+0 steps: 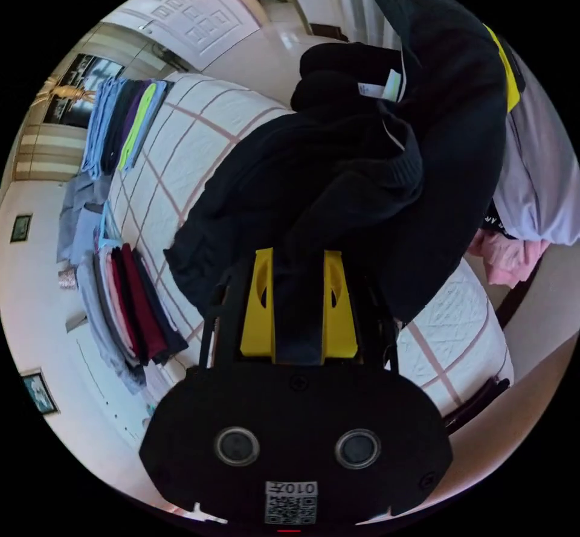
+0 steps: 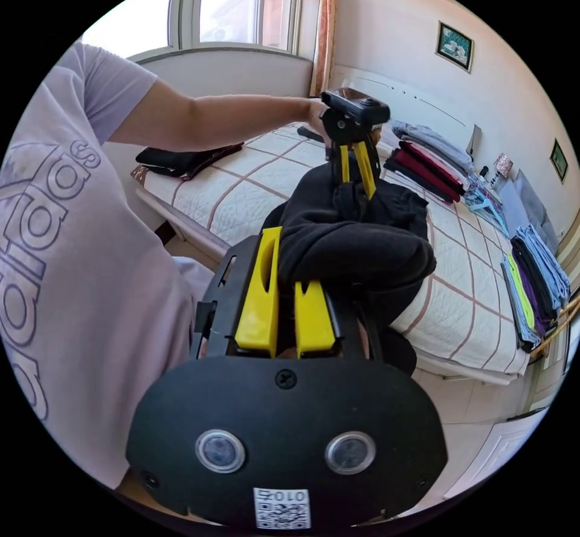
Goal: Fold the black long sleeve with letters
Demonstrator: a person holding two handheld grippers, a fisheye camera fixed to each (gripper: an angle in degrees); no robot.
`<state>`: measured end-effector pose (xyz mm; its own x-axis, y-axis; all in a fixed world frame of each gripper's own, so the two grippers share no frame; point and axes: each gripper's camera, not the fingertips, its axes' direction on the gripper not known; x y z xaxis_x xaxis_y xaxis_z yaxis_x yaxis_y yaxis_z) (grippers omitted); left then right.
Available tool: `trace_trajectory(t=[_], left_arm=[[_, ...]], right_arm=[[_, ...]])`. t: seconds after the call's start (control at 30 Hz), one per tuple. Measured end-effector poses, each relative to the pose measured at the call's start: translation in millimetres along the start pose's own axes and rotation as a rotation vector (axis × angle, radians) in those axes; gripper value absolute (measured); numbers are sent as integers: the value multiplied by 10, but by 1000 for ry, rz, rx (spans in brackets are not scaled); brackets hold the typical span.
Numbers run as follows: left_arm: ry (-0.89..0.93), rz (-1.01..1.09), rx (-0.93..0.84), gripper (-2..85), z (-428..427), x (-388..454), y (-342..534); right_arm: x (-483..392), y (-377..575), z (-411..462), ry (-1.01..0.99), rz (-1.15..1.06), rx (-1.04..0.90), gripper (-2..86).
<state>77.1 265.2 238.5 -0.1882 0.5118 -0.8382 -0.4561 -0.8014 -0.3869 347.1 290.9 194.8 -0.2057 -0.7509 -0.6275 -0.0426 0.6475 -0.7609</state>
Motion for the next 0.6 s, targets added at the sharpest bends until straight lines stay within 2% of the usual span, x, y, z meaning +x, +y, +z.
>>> trace_trajectory(t=[0.07, 0.17, 0.27, 0.37, 0.43, 0.5, 0.6], left_arm=[[22, 44, -22, 75, 11, 23, -128], [44, 73, -147, 37, 85, 137, -230], [2, -147, -40, 15, -142, 115, 75], [-171, -465, 80, 4, -670, 133, 717], [-326, -689, 217, 1, -1380, 268, 1281], [-428, -746, 309, -1, -1979, 485, 1536], [-653, -785, 389, -1, -2976, 967, 1678]], right_arm=[[-119, 37, 49, 13, -10, -15, 25], [-223, 113, 115, 43, 1, -55, 26], [-233, 264, 170, 114, 37, -141, 26], [-27, 484, 134, 199, 123, -222, 25], [157, 587, -11, 238, 177, -221, 22], [272, 593, -283, 207, 174, -114, 21], [359, 404, -820, 302, 152, 31, 20]])
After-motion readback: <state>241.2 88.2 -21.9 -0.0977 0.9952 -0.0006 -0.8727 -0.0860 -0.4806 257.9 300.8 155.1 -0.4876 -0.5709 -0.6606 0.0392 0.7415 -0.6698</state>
